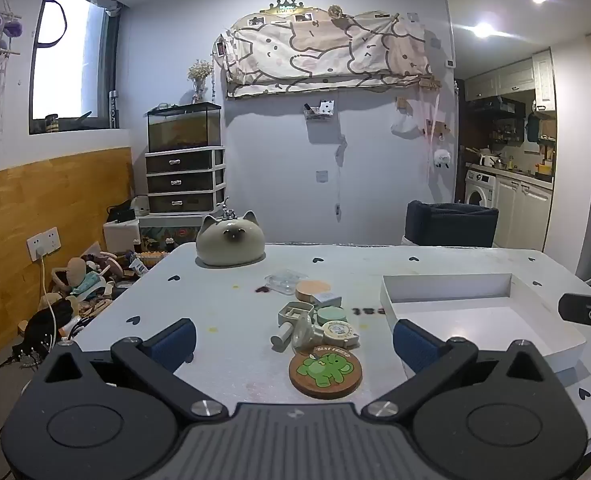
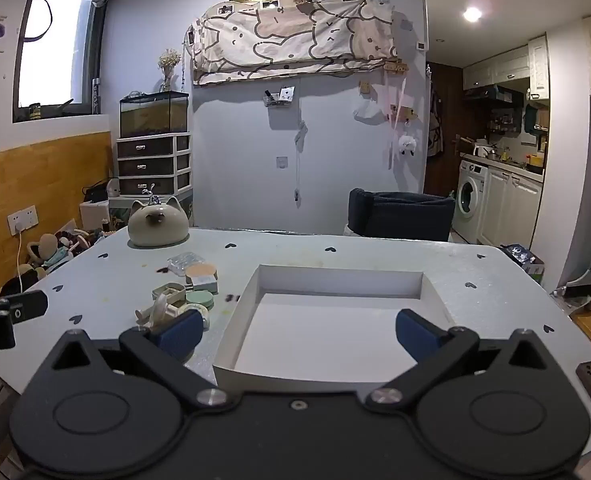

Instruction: Organize rigid objects

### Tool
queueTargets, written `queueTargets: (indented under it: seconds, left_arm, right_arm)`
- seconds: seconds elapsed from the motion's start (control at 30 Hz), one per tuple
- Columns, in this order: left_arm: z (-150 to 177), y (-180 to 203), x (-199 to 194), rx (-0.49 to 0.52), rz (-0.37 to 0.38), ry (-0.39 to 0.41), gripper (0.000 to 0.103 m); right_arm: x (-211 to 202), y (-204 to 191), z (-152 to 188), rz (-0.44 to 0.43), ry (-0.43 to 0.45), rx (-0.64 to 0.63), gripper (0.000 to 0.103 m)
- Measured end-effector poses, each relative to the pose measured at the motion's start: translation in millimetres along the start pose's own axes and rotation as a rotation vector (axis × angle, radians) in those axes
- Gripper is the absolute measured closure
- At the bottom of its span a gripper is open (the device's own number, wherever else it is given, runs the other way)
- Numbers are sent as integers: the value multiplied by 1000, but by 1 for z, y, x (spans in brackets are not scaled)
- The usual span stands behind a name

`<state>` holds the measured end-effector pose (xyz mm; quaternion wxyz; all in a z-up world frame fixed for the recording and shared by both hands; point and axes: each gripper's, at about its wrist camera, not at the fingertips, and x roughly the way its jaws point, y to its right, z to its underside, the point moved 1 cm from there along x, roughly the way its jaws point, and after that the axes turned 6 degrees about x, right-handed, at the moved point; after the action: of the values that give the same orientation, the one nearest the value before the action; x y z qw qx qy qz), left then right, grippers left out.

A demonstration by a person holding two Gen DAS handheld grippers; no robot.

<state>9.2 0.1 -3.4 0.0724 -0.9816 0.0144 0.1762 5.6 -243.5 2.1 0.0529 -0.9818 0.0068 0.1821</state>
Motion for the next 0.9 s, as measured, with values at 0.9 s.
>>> queueTargets:
  seconds: [0.9]
  left_arm:
    - [0, 0, 0, -8, 3, -11, 0]
  right_arm:
    - [-1, 1, -1, 1, -3, 7, 0]
